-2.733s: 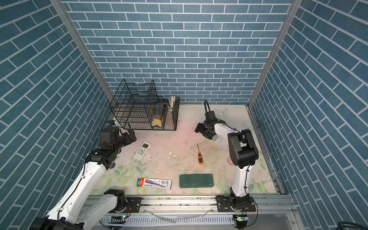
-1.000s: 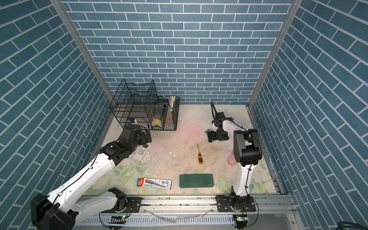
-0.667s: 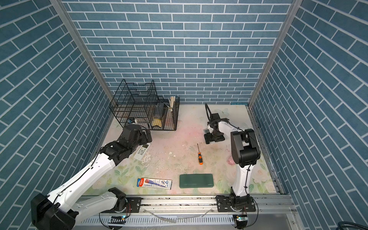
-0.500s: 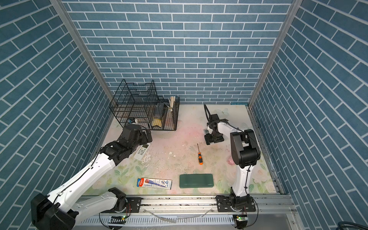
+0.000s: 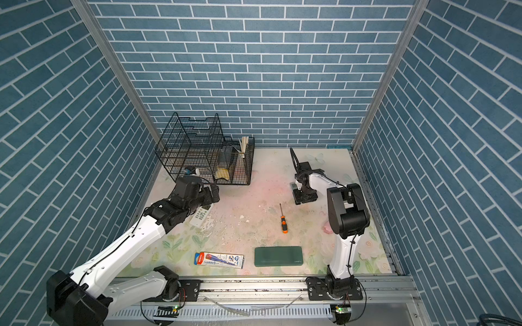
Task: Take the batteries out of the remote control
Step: 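Lift the remote with the right gripper while the left gripper reaches toward it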
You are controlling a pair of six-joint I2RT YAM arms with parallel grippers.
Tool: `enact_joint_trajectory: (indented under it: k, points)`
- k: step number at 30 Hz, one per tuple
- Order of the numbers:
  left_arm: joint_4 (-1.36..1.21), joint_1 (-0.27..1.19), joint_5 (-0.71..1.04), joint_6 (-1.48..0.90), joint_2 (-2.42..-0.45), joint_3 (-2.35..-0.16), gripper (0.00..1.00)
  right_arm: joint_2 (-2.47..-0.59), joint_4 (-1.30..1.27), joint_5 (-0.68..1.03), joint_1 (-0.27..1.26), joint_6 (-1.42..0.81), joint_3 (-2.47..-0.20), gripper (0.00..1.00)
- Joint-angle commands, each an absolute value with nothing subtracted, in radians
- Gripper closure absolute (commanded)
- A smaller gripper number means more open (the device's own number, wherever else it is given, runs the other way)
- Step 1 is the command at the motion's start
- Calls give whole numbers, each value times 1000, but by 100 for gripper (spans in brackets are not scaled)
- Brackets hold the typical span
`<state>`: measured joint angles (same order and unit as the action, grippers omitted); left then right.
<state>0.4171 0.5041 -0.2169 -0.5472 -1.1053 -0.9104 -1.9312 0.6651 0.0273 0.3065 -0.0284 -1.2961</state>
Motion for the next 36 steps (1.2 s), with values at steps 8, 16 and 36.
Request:
enact_joint_trajectory:
  k: [8, 16, 36]
  points:
    - [316, 625, -71, -628, -1230, -1012, 0, -1654, 682, 81, 382, -99, -1171, 85]
    - [71, 681, 67, -686, -1399, -1055, 1, -1472, 721, 159, 462, -154, -1167, 87]
    - [-340, 732, 204, -778, -1626, -1087, 18, -1388, 671, 258, 572, -196, -1200, 89]
